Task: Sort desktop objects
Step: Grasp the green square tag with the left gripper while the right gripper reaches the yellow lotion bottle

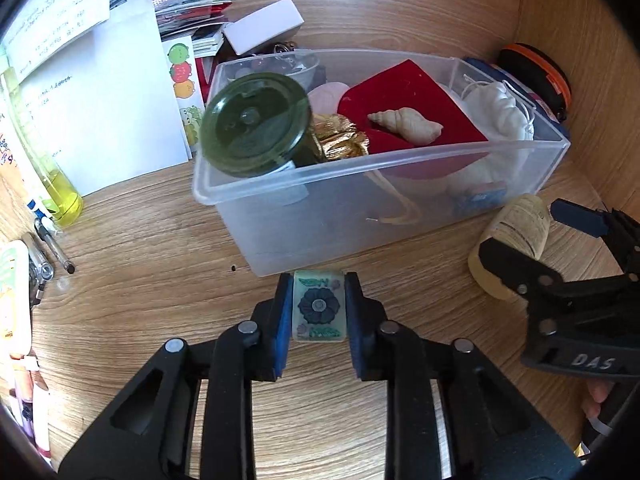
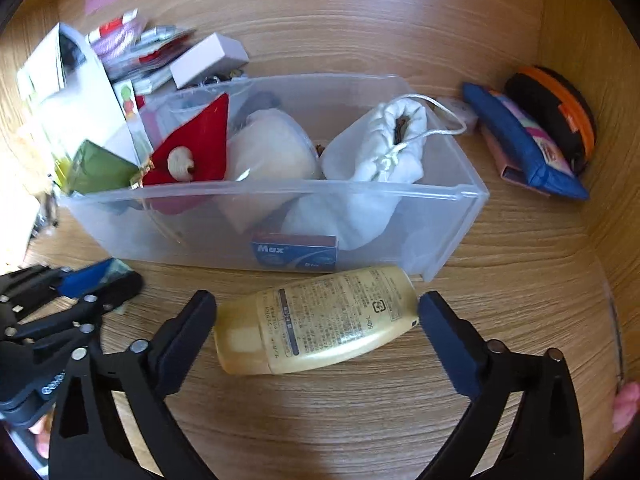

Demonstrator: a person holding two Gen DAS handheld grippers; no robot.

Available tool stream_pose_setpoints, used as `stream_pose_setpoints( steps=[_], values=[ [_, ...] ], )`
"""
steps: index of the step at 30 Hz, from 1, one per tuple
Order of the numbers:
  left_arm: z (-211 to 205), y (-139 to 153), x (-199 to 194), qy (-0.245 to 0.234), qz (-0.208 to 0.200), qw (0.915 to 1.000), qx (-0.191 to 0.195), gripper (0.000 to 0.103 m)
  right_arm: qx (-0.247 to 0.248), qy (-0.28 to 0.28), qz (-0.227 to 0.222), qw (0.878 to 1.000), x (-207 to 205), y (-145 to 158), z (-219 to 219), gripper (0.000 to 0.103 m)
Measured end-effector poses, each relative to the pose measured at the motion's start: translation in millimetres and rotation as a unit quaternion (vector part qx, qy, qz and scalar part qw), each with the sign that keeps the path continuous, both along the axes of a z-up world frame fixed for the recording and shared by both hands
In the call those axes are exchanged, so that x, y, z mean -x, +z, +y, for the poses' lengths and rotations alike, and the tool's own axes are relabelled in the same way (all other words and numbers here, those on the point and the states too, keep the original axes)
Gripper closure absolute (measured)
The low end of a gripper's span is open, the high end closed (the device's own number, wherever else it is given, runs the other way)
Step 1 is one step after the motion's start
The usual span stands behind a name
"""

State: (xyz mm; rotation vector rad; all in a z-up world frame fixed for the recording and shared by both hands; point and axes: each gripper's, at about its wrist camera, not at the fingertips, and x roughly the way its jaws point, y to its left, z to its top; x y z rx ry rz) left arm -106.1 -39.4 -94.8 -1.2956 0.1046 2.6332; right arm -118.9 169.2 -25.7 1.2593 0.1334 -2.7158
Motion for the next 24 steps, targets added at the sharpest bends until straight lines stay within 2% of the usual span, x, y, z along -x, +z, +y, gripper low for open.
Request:
stream_pose_setpoints(
  steps=[7, 11, 16, 18, 24],
  values=[
    [-3.9, 6.9, -7.0, -0.011, 0.008, 0.9998, -0.013, 0.079, -0.090, 0.023, -0.004, 0.996, -3.9, -13.2, -13.1, 0.000],
    [-0.5, 8.5, -10.9, -0.021, 0.013, 0.9996, -0.010, 0.079, -0.085, 0.004, -0.009, 0.996, -12.9, -13.1, 9.6, 0.000],
    [10.2, 9.0, -10.2, -0.030, 0.018, 0.9994, -0.007, 0.079, -0.015, -0.007, -0.045, 0.999, -18.8, -16.4, 46.7, 0.000],
    [11.1, 9.0, -11.5, -0.033, 0.018, 0.9993, -0.006, 0.079, -0.005, -0.008, -0.051, 0.999, -22.8, -16.8, 54.8, 0.000],
    [12.9, 8.8, -13.6, -0.043, 0.018, 0.9989, -0.004, 0.079, -0.029, -0.013, -0.047, 0.998, -40.9, -12.3, 70.9, 0.000]
  ],
)
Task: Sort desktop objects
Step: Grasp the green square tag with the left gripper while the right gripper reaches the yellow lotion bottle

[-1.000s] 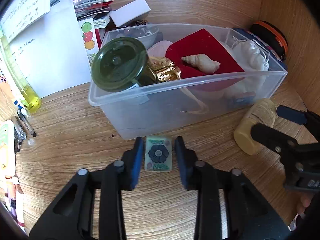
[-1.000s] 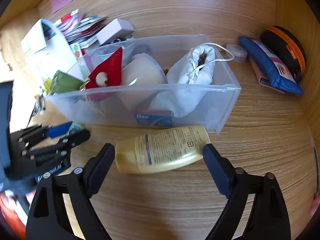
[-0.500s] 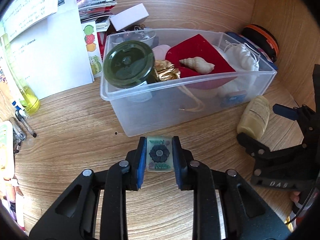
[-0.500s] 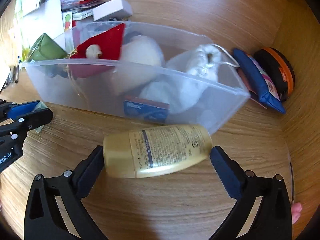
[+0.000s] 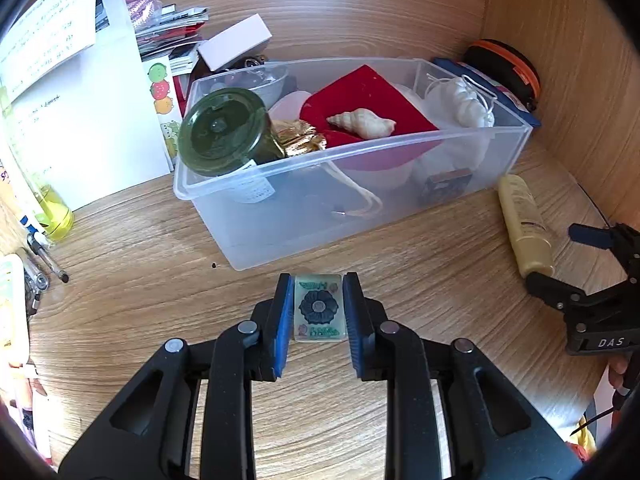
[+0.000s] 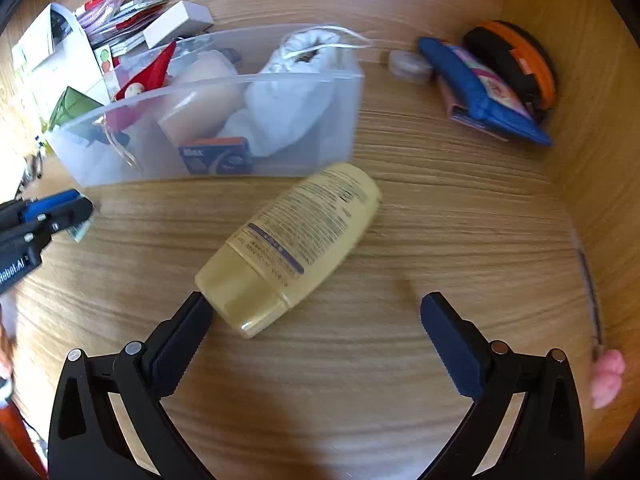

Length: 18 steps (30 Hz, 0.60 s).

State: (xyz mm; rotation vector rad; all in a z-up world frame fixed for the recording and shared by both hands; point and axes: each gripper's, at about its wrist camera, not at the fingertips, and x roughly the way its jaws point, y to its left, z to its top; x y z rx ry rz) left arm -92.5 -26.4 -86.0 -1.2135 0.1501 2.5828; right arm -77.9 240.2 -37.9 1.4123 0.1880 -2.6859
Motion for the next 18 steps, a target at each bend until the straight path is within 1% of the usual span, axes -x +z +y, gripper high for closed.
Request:
stream_pose_setpoints(
  steps=[2, 3, 5, 6, 7, 9, 12, 15, 17, 18],
  values=[
    [-0.2, 0.5, -1.1, 0.000, 0.002, 1.0000, 0.001, 0.079, -0.014, -0.009, 0.013, 1.000, -7.9, 3.2, 4.4, 0.000],
    [-0.7, 0.4, -1.4, 0.001, 0.001, 1.0000, 0.000, 0.077, -0.016, -0.008, 0.018, 1.000, -10.3, 4.9, 3.9, 0.000],
    [-3.4, 0.6, -0.5, 0.008, 0.000, 1.0000, -0.002, 0.069, -0.006, 0.003, 0.026, 1.000, -13.3, 9.5, 1.4, 0.000],
    [-4.6, 0.5, -0.1, 0.013, 0.000, 0.9999, -0.003, 0.060, 0.004, 0.009, 0.025, 1.000, -11.4, 11.2, -2.4, 0.000],
    [-5.7, 0.6, 0.6, 0.018, 0.000, 0.9998, -0.005, 0.054, 0.020, 0.016, 0.022, 0.999, -5.9, 11.9, -3.0, 0.000],
    [-8.0, 0.6, 0.6, 0.025, 0.001, 0.9997, -0.006, 0.053, 0.035, 0.016, 0.014, 0.999, 1.3, 10.1, -8.2, 0.000],
    [-9.8, -1.9, 1.9, 0.032, -0.005, 0.9995, -0.002, 0.053, 0.022, 0.019, 0.000, 1.000, 20.4, 1.4, -17.7, 0.000],
    [-8.7, -3.9, 3.0, 0.035, -0.007, 0.9993, 0.007, 0.053, -0.001, 0.023, -0.001, 1.000, 29.5, -5.6, -23.3, 0.000],
    [-8.6, -5.2, 2.9, 0.035, -0.009, 0.9993, 0.008, 0.053, 0.008, 0.012, -0.001, 1.000, 32.7, -6.3, -19.4, 0.000],
    [-8.5, -5.6, 2.9, 0.035, -0.010, 0.9993, 0.009, 0.055, 0.014, 0.010, -0.004, 1.000, 33.5, -6.9, -15.9, 0.000]
  ],
)
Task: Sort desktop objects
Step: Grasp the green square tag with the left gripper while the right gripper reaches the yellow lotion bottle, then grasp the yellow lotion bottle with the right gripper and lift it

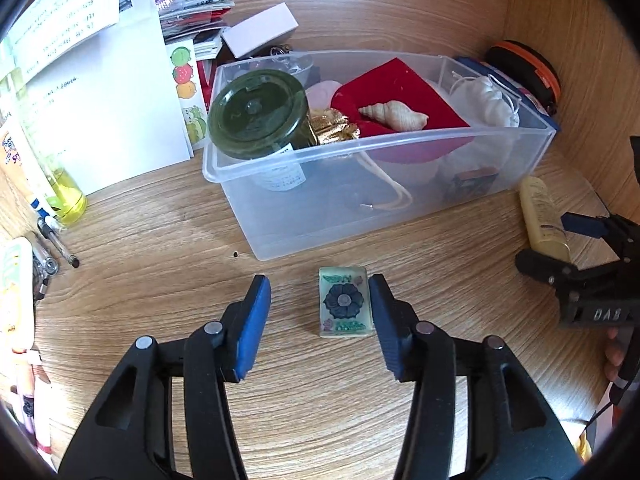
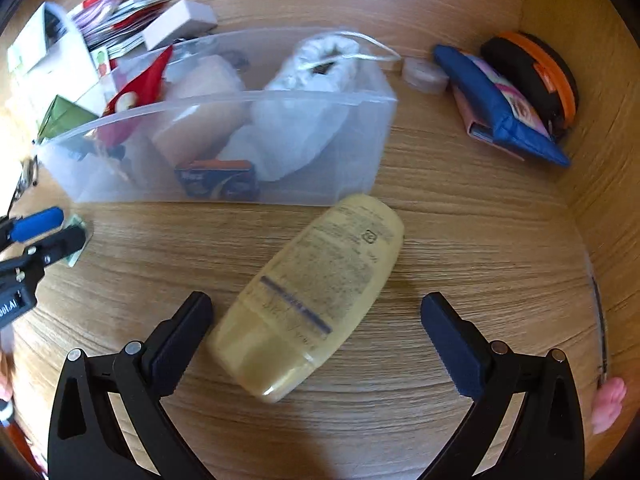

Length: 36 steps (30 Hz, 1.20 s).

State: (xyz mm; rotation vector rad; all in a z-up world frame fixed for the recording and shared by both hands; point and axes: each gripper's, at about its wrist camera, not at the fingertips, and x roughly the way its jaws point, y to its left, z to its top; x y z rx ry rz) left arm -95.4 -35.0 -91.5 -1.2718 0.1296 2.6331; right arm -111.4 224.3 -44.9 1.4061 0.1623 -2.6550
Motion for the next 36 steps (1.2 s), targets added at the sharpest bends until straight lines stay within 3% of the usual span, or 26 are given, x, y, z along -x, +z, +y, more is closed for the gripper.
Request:
stream_pose_setpoints(
  steps=[2, 4, 10, 13, 17, 22, 27, 31, 35, 36],
  values=[
    [0.6, -0.4, -0.3, -0.003, -0.001, 1.0000, 0.000, 0.059, 0.010, -0.005, 0.001, 1.000, 1.6, -0.4, 7.0, 0.000],
    [2.0, -1.8, 0.1, -0.007, -0.004, 1.0000, 0.001, 0.068, 0.011, 0.001, 0.002, 1.000, 0.7, -0.1, 9.7, 0.001],
    [7.6, -3.0, -1.0, -0.014, 0.000, 0.9998, 0.014, 0.072, 0.013, 0.039, 0.017, 0.999, -4.0, 3.0, 9.2, 0.017],
    [13.9, -3.2, -2.2, -0.020, 0.007, 0.9995, 0.024, 0.079, 0.016, 0.055, 0.023, 0.998, -7.3, 5.1, 5.5, 0.031],
    [24.6, -3.2, -6.3, -0.013, 0.019, 0.9981, 0.057, 0.079, 0.021, 0.066, 0.023, 0.997, -8.0, 7.9, 2.0, 0.056],
    [22.6, -2.8, -5.6, -0.006, 0.017, 0.9986, 0.051, 0.079, 0.031, 0.075, 0.024, 0.996, -12.9, 8.4, 0.3, 0.057],
    [20.1, -0.9, -8.7, -0.004, 0.016, 0.9990, 0.042, 0.079, 0.080, 0.078, 0.017, 0.994, -23.8, 9.7, 5.9, 0.057],
    [7.2, 5.5, -10.0, 0.010, 0.013, 0.9999, -0.002, 0.079, 0.100, 0.075, 0.031, 0.992, -24.0, 19.1, 7.8, 0.060],
    [-0.4, 12.8, -14.9, 0.022, 0.020, 0.9995, -0.013, 0.079, 0.126, 0.091, 0.035, 0.987, -25.9, 31.4, 7.9, 0.081],
    [-1.3, 14.2, -17.7, 0.023, 0.021, 0.9994, -0.016, 0.079, 0.128, 0.095, 0.036, 0.987, -27.5, 33.4, 6.8, 0.081]
  ],
)
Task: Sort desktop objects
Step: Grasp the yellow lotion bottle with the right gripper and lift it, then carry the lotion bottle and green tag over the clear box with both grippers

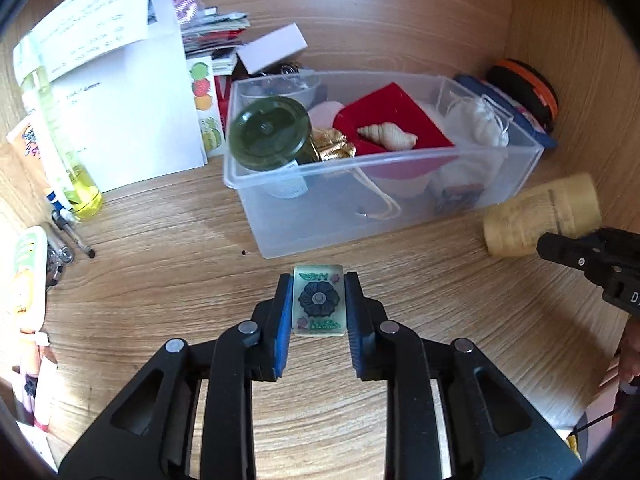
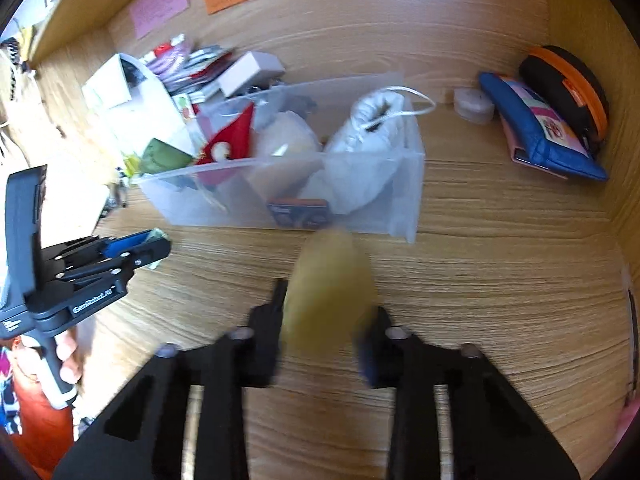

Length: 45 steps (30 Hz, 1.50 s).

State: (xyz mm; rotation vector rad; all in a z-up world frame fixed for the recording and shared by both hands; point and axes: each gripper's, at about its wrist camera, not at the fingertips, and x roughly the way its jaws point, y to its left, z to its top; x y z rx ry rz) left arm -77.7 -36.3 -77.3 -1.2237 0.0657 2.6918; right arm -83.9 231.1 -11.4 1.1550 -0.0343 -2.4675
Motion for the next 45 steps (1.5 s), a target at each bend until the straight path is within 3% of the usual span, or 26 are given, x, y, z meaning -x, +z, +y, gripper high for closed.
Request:
stream_pose_setpoints(
  steps=[15, 20, 27, 33, 45],
  values=[
    [7.0, 12.8, -13.8, -0.004, 0.012, 0.9999, -0.006, 0.079, -0.004, 0.007, -0.001, 1.000, 19.7, -1.9, -11.1, 0.079],
    [7.0, 14.2, -13.2, -0.003, 0.013, 0.9999, -0.009, 0.079, 0.004, -0.002, -0.010, 1.000, 35.8, -4.5, -15.0, 0.074],
    [4.9, 20.6, -13.1, -0.002, 0.018, 0.9996, -0.022, 0.079, 0.041, -0.018, -0.020, 0.999, 47.2, -7.2, -10.5, 0.079],
    [6.4, 31.7, -12.1, -0.004, 0.030, 0.9992, -0.025, 0.079, 0.049, -0.014, 0.004, 0.999, 35.7, 3.4, -5.2, 0.079],
    [17.9, 64.5, 0.8, -0.021, 0.065, 0.9972, -0.030, 0.079, 0.042, 0.016, 0.072, 0.996, 14.8, 55.5, -5.8, 0.079]
  ],
)
